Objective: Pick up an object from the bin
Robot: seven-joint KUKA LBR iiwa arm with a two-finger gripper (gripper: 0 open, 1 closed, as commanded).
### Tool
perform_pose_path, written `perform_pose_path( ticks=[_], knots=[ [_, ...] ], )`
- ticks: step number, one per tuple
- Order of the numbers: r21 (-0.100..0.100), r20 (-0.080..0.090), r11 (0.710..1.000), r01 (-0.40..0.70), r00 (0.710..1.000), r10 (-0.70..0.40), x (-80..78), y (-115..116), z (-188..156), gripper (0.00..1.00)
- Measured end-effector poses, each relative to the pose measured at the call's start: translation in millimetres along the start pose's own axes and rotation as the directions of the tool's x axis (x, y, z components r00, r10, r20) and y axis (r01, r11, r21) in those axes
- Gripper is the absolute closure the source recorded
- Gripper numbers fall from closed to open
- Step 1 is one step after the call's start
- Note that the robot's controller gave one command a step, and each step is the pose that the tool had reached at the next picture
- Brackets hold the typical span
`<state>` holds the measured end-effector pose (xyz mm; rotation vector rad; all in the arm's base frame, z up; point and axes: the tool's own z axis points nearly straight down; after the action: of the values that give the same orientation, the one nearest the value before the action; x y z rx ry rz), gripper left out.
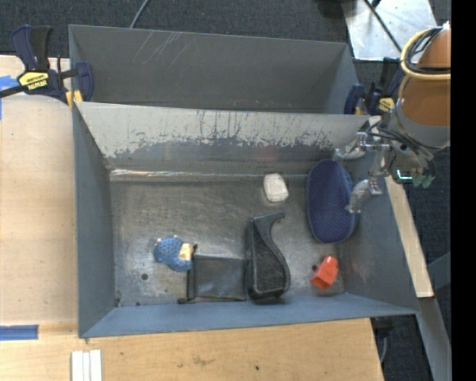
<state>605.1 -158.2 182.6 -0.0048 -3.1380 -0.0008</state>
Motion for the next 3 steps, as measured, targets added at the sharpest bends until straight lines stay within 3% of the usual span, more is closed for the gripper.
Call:
perform_pose_path(
  ticks=[1,2,3],
  knots=[
    [0.005,0.010,0.896,0.444,0.896,-0.444,18.0,25,97,0.00],
    [0.003,0.007,0.896,0.445,0.896,-0.445,19.1,25,97,1.00],
    [0.012,0.008,0.688,0.726,0.688,-0.726,25.0,16,-73,1.00]
  ],
)
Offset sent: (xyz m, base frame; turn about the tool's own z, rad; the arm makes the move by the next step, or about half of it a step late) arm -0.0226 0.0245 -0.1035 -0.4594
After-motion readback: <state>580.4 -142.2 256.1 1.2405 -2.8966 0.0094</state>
